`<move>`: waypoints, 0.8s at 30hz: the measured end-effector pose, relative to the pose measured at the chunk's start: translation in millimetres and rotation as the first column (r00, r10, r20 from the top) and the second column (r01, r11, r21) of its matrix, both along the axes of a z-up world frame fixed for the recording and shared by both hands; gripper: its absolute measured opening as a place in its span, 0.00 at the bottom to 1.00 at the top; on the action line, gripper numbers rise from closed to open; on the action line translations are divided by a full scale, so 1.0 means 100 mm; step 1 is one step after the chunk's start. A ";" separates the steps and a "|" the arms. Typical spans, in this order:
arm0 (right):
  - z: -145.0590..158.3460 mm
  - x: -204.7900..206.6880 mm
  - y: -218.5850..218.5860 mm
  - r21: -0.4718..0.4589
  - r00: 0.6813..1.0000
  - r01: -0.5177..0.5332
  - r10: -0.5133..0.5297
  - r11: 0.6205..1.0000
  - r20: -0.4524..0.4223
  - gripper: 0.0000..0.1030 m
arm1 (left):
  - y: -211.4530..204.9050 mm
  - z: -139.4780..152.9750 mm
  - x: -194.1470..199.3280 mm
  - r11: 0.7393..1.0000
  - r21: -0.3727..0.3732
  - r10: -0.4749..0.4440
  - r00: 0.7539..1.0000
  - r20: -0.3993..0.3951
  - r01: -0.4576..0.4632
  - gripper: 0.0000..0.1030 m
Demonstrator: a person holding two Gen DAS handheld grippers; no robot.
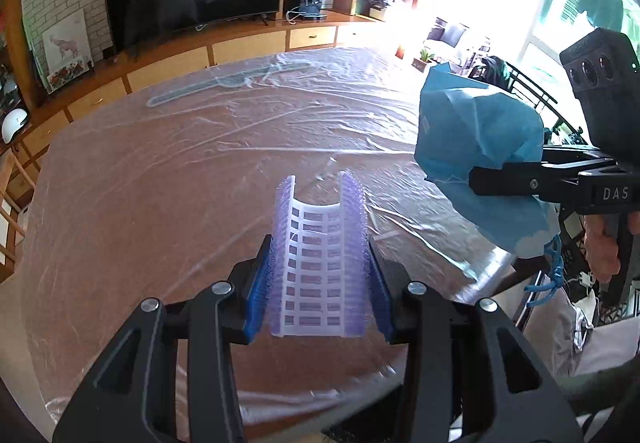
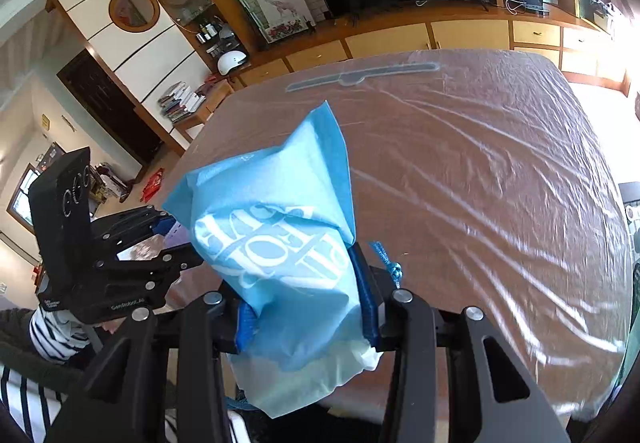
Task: Collect trash
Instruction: 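Carry the rack and blue bag over the black bin with both tools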
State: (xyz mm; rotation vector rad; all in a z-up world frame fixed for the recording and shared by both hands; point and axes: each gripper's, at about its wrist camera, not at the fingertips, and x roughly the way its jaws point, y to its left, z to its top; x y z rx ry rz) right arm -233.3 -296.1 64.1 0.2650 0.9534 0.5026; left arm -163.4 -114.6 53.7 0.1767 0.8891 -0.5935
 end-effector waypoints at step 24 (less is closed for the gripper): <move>-0.39 -1.27 0.18 -0.001 0.962 -0.191 0.187 0.982 -0.198 0.39 | -0.19 -0.40 -1.17 0.941 0.077 -0.317 0.937 -0.145 0.331 0.43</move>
